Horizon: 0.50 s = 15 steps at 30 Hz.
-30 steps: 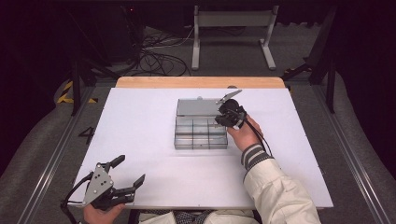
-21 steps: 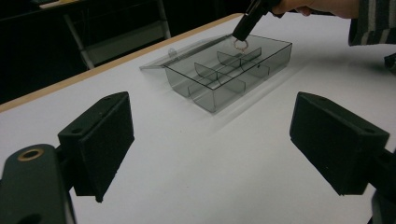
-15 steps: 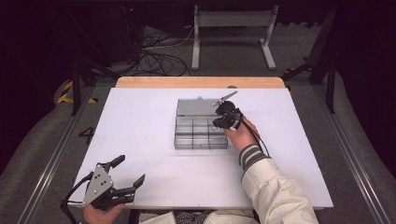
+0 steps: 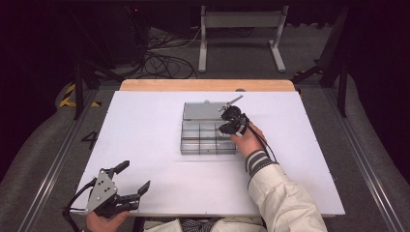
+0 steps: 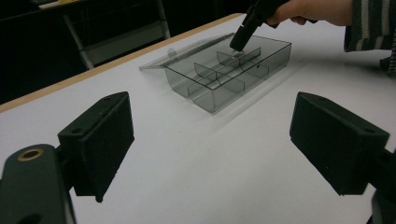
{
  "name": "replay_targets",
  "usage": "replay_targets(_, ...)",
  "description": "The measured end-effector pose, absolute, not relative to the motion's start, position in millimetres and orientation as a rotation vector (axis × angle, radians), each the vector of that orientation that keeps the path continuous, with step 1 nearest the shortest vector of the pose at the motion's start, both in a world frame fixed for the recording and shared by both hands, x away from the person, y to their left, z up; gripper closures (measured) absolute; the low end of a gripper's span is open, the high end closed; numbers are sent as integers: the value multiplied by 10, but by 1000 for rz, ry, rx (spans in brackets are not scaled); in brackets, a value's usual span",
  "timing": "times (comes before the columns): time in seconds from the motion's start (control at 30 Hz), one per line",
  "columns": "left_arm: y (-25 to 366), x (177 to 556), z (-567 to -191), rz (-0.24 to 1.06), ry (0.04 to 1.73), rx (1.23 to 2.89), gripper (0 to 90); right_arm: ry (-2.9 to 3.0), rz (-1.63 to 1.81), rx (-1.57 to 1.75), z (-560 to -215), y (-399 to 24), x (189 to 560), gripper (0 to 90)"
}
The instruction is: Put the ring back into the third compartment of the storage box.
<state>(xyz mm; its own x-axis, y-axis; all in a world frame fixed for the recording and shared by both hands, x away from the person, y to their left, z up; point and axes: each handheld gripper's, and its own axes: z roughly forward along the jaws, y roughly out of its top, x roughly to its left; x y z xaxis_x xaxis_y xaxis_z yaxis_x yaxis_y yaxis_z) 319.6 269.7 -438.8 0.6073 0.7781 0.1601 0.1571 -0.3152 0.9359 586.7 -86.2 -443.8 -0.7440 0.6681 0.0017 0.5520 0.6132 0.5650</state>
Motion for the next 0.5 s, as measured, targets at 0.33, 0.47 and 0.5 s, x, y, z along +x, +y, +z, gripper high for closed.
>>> replay_targets(0.33, 2697, 3192, -4387, 760, 759, 1811, 142, 2577, 817, 1000, -4391, -885, 5840, 736)
replay_targets(0.47, 2702, 3200, -4383, 774, 750, 1817, 141, 2576, 854, 992, -4343, -911, 5819, 672)
replay_targets(0.5, 2702, 3200, -4382, 774, 750, 1817, 142, 2574, 875, 986, -4324, -922, 5810, 647)
